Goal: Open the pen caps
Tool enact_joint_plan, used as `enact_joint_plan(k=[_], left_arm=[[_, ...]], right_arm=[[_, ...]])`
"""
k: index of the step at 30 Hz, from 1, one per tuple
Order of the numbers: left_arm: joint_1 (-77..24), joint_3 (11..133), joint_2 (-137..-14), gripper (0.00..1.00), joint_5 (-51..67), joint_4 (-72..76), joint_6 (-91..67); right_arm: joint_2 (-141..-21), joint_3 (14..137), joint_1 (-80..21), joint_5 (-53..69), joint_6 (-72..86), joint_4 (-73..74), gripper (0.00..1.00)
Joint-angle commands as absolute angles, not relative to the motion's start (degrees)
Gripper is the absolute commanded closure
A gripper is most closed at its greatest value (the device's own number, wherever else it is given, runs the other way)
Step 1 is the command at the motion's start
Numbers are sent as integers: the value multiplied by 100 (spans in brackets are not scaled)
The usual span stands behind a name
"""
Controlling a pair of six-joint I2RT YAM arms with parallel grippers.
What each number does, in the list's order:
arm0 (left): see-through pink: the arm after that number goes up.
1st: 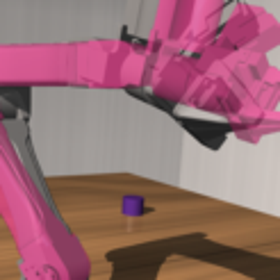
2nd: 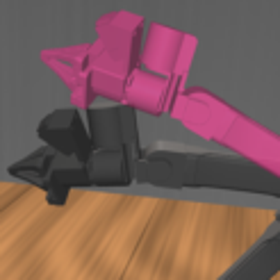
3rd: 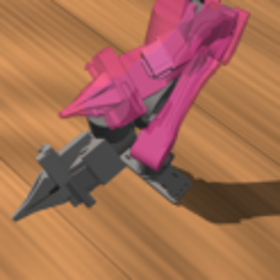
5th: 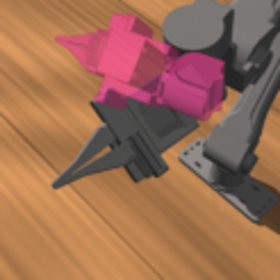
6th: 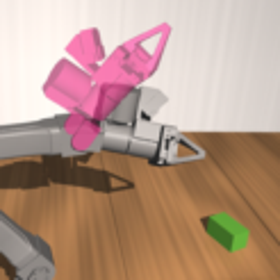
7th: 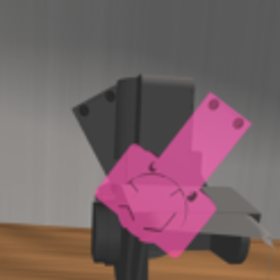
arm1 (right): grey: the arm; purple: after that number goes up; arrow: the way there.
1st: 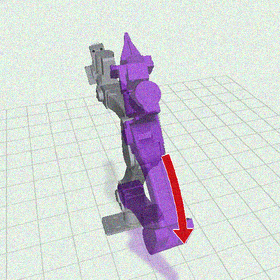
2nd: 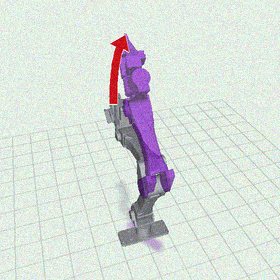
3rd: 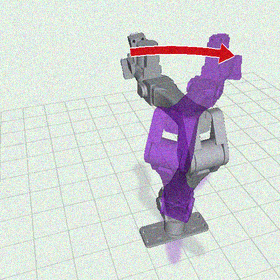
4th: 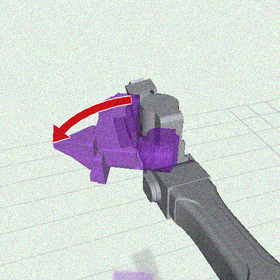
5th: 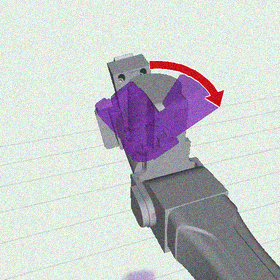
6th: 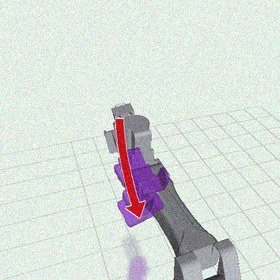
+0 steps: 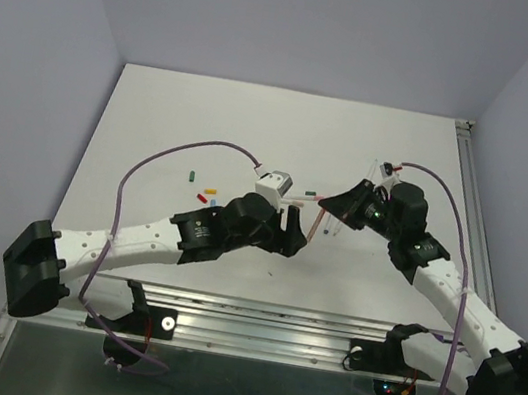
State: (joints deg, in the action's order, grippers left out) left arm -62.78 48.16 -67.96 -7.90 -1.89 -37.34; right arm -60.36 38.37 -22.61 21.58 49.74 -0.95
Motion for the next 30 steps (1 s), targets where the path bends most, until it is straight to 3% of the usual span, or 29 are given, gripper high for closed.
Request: enact_joint_plan(k=[1,7,16,19,22,23,30], left_arm=[[-6135,5018,-6916,20,-343,535,-3340],[-6091,5317,-7382,21,-53,887,-3296],[-6021,5704,-7813,36,-281,809,-3296],[-5994,5800,-7919,59,-299,774,-3278],[-5977,5871,-8015,75,-299,756,-3287],[-5977,5888,-8050,100,-264,747,-3313],[-6020,5057,-7937,100,324,1447,-3787]], right_arm=[[-5810,3683,-2294,2610,5106,-703,99],[-5932,3604,-2303,3102,5361,-1133,99],[-5897,3621,-2311,3375,5370,-1134,99],[-5906,3656,-2329,3436,5283,-1073,99],[-6011,3832,-2338,3445,5089,-784,99],[-6038,3858,-2338,3376,4993,-747,99],[-6293,4262,-2338,2094,4614,-396,99]])
